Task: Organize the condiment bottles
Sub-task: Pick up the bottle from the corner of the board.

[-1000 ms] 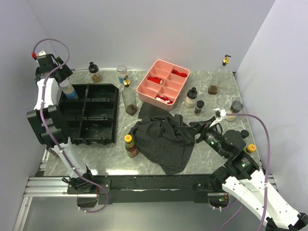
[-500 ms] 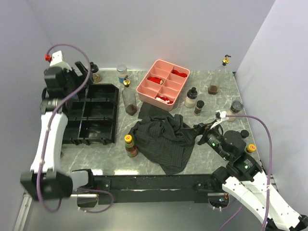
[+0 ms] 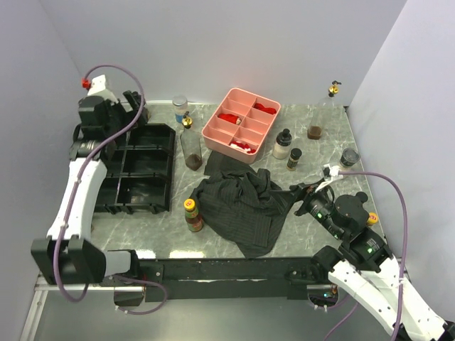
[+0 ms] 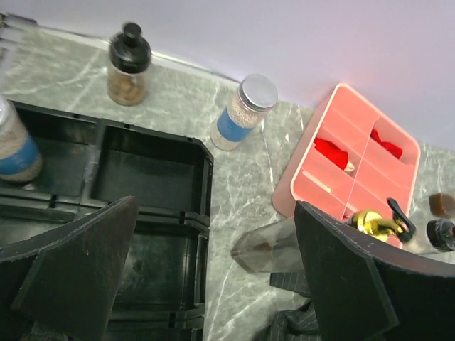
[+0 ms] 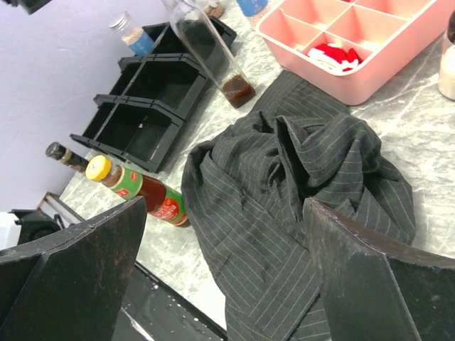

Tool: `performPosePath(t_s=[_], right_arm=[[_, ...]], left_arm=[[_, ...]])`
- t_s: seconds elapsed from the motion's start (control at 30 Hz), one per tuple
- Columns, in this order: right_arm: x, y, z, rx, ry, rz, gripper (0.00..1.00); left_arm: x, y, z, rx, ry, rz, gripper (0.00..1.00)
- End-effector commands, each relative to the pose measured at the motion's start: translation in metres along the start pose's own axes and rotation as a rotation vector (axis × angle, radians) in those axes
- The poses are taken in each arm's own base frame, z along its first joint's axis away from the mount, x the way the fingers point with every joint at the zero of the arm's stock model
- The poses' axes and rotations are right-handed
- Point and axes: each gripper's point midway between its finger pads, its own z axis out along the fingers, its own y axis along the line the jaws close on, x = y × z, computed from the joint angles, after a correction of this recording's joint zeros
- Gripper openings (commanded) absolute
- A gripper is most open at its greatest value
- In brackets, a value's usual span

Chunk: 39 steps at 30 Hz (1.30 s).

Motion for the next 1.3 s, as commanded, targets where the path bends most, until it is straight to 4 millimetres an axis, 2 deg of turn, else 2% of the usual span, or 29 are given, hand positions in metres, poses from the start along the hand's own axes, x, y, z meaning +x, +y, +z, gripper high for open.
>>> performPosePath(t_s=[0.0, 0.03, 0.1, 0.13, 0.17, 0.2, 0.23, 0.27, 0.3, 0.33, 0.37, 0.4, 0.43, 0.47, 0.5, 0.53, 0.57, 0.6, 0.63, 0.67, 0.7, 0.83, 0.93, 1.07, 1.17, 1.27], right_arm=[[-0.029, 0.001, -0.009, 0.027, -0.093, -0.022, 0.98], [-0.029, 0.0, -0.009, 0.03, -0.103, -0.022, 0.98], [-0.032, 0.001, -0.013, 0.013, -0.133, -0.012, 0.98], [-0.03, 0.003, -0.011, 0.0, -0.141, -0.006, 0.98], [-0.031, 0.005, -0.013, -0.018, -0.153, -0.002, 0.98], [-0.029, 0.009, -0.013, -0.044, -0.147, 0.007, 0.98], [-0.029, 0.013, -0.012, -0.065, -0.153, 0.011, 0.98], [-0.03, 0.014, -0.011, -0.074, -0.156, 0.013, 0.98], [-0.029, 0.018, -0.011, -0.097, -0.149, 0.014, 0.97], [-0.029, 0.022, -0.01, -0.117, -0.146, 0.014, 0.97], [-0.028, 0.022, -0.009, -0.119, -0.144, 0.016, 0.97], [-0.028, 0.023, -0.008, -0.124, -0.141, 0.015, 0.97], [-0.028, 0.023, -0.007, -0.125, -0.149, 0.014, 0.96], [-0.029, 0.023, -0.006, -0.122, -0.152, 0.014, 0.96], [-0.028, 0.022, -0.005, -0.121, -0.153, 0.005, 0.96], [-0.03, 0.022, -0.004, -0.121, -0.16, -0.004, 0.97], [-0.029, 0.021, -0.003, -0.118, -0.155, -0.015, 0.97], [-0.029, 0.02, -0.002, -0.11, -0.151, -0.026, 0.97], [-0.031, 0.02, -0.003, -0.102, -0.145, -0.029, 0.97], [-0.029, 0.022, -0.002, -0.111, -0.128, -0.032, 0.97], [-0.028, 0.024, -0.002, -0.122, -0.12, -0.038, 0.97], [-0.025, 0.027, 0.001, -0.147, -0.119, -0.04, 0.97], [-0.024, 0.026, 0.004, -0.138, -0.112, -0.039, 0.97], [-0.023, 0.024, 0.007, -0.129, -0.101, -0.039, 0.97], [-0.025, 0.022, 0.007, -0.118, -0.117, -0.039, 0.97], [-0.024, 0.02, 0.008, -0.109, -0.117, -0.04, 0.97]], left_arm=[[-0.014, -0.027, 0.015, 0.058, -0.004, 0.042, 0.98], [-0.008, -0.025, 0.027, 0.038, 0.011, 0.052, 0.98], [-0.018, -0.028, 0.037, 0.033, -0.009, 0.07, 0.98], [-0.01, -0.024, 0.053, 0.015, 0.014, 0.072, 0.98], [-0.022, -0.028, 0.058, 0.023, -0.007, 0.073, 0.98], [-0.022, -0.029, 0.067, 0.022, -0.005, 0.071, 0.98], [-0.009, -0.024, 0.088, 0.011, 0.035, 0.072, 0.98], [-0.022, -0.032, 0.095, 0.036, 0.014, 0.072, 0.99], [-0.022, -0.033, 0.105, 0.042, 0.02, 0.075, 0.99], [-0.003, -0.03, 0.127, 0.039, 0.069, 0.074, 0.99], [-0.018, -0.04, 0.134, 0.068, 0.041, 0.08, 0.98], [-0.017, -0.042, 0.144, 0.073, 0.041, 0.093, 0.98], [0.001, -0.042, 0.165, 0.073, 0.077, 0.105, 0.98], [-0.012, -0.051, 0.171, 0.089, 0.046, 0.117, 0.98], [-0.009, -0.054, 0.18, 0.091, 0.049, 0.135, 0.98], [0.011, -0.052, 0.199, 0.091, 0.087, 0.14, 0.98], [-0.003, -0.061, 0.205, 0.111, 0.059, 0.144, 0.98], [0.0, -0.064, 0.212, 0.124, 0.066, 0.147, 0.98], [0.017, -0.062, 0.227, 0.122, 0.099, 0.151, 0.97], [0.01, -0.067, 0.231, 0.136, 0.076, 0.157, 0.97], [0.014, -0.069, 0.236, 0.146, 0.075, 0.17, 0.97], [0.041, -0.085, 0.254, 0.181, 0.059, 0.25, 0.96], [0.055, -0.086, 0.262, 0.151, 0.062, 0.318, 0.96], [0.071, -0.079, 0.266, 0.121, 0.066, 0.36, 0.97], [0.074, -0.067, 0.267, 0.066, 0.06, 0.366, 0.97], [0.079, -0.067, 0.27, 0.074, 0.081, 0.377, 0.97]])
